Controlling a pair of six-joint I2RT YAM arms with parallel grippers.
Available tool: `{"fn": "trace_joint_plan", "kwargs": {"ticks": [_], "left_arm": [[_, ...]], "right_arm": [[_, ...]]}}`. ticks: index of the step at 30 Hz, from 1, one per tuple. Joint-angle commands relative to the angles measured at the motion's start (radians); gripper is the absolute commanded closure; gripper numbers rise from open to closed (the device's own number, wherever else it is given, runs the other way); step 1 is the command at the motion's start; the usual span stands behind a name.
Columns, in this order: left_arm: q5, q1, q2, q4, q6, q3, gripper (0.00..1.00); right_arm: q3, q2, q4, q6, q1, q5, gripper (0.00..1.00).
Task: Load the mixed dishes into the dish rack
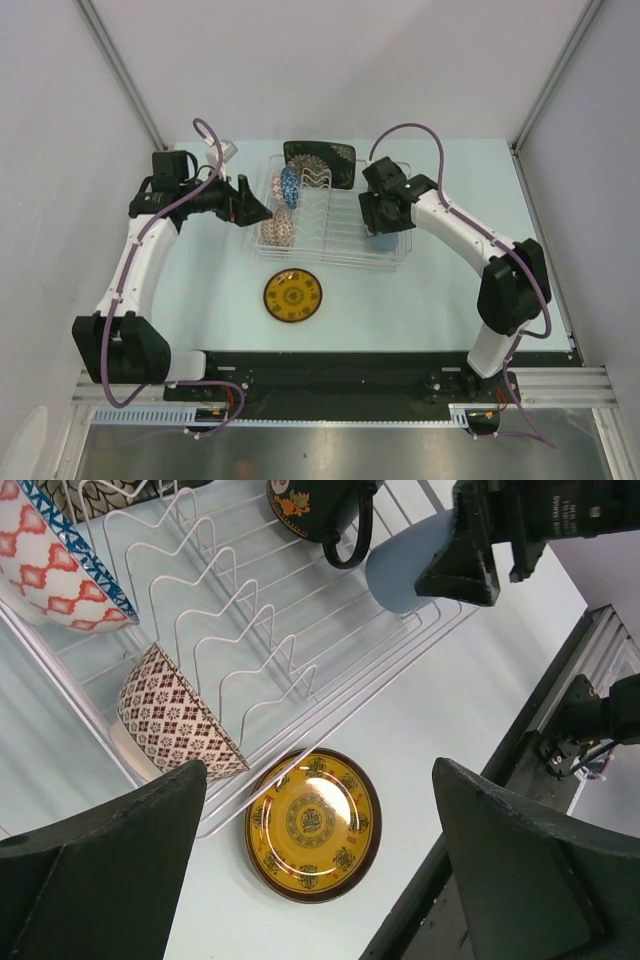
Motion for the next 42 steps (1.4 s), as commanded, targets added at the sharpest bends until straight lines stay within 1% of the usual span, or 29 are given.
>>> {"fn": "trace_joint_plan", "kwargs": {"ticks": [1, 7, 13, 15, 22, 25, 28, 29, 30, 32, 33, 34, 36, 37, 38, 39, 40, 42], "left_arm": [[-0.001, 0.003, -0.037, 0.022, 0.037, -0.023, 0.0], [0.001, 0.003, -0.042, 0.011, 0.052, -0.029, 0.0], [0.006, 0.003, -0.037, 0.022, 0.042, -0.014, 0.01], [0.006, 0.003, -0.037, 0.022, 0.037, -0.009, 0.03], [0.01, 0.003, -0.039, 0.024, 0.037, 0.002, 0.04], [0.012, 0.003, -0.039, 0.02, 0.039, 0.003, 0.04], [0.012, 0.003, -0.037, 0.022, 0.037, 0.005, 0.04], [0.01, 0.003, -0.037, 0.021, 0.036, 0.008, 0.04], [0.013, 0.003, -0.037, 0.019, 0.037, 0.009, 0.04], [0.012, 0.003, -0.037, 0.019, 0.037, 0.011, 0.04], [0.015, 0.027, -0.036, 0.019, 0.037, 0.011, 0.04], [0.015, 0.027, -0.036, 0.017, 0.037, 0.011, 0.04], [0.016, 0.029, -0.036, 0.016, 0.039, 0.011, 0.04], [0.018, 0.029, -0.036, 0.016, 0.039, 0.012, 0.04], [0.019, 0.029, -0.034, 0.014, 0.04, 0.009, 0.04], [0.019, 0.03, -0.036, 0.014, 0.042, 0.011, 0.04], [0.022, 0.029, -0.034, 0.014, 0.042, 0.009, 0.04], [0.027, 0.029, -0.036, 0.016, 0.042, 0.006, 0.04]], "right_arm": [[0.038, 0.045, 0.01, -0.017, 0.007, 0.026, 1.0], [0.02, 0.076, 0.044, -0.025, 0.004, 0.025, 1.0], [-0.016, 0.099, 0.076, -0.02, -0.001, -0.012, 1.0], [-0.026, 0.106, 0.08, -0.018, -0.003, -0.026, 1.0], [-0.04, 0.14, 0.094, -0.015, -0.003, -0.044, 0.96], [-0.04, 0.149, 0.096, -0.017, -0.001, -0.052, 0.91], [-0.04, 0.152, 0.093, -0.017, -0.004, -0.058, 0.79], [-0.042, 0.152, 0.088, -0.017, -0.004, -0.057, 0.71], [-0.04, 0.151, 0.085, -0.017, -0.006, -0.053, 0.66], [-0.04, 0.148, 0.079, -0.017, -0.006, -0.043, 0.58], [-0.042, 0.14, 0.074, -0.017, -0.007, -0.041, 0.55], [-0.042, 0.137, 0.071, -0.017, -0.007, -0.032, 0.47], [-0.042, 0.125, 0.067, -0.018, -0.009, -0.024, 0.41], [-0.042, 0.12, 0.065, -0.02, -0.009, -0.023, 0.32], [-0.042, 0.114, 0.064, -0.02, -0.012, -0.017, 0.28], [-0.042, 0.109, 0.059, -0.021, -0.012, -0.012, 0.2], [-0.042, 0.097, 0.057, -0.021, -0.013, -0.003, 0.0], [-0.042, 0.087, 0.05, -0.025, -0.021, 0.003, 0.0]]}}
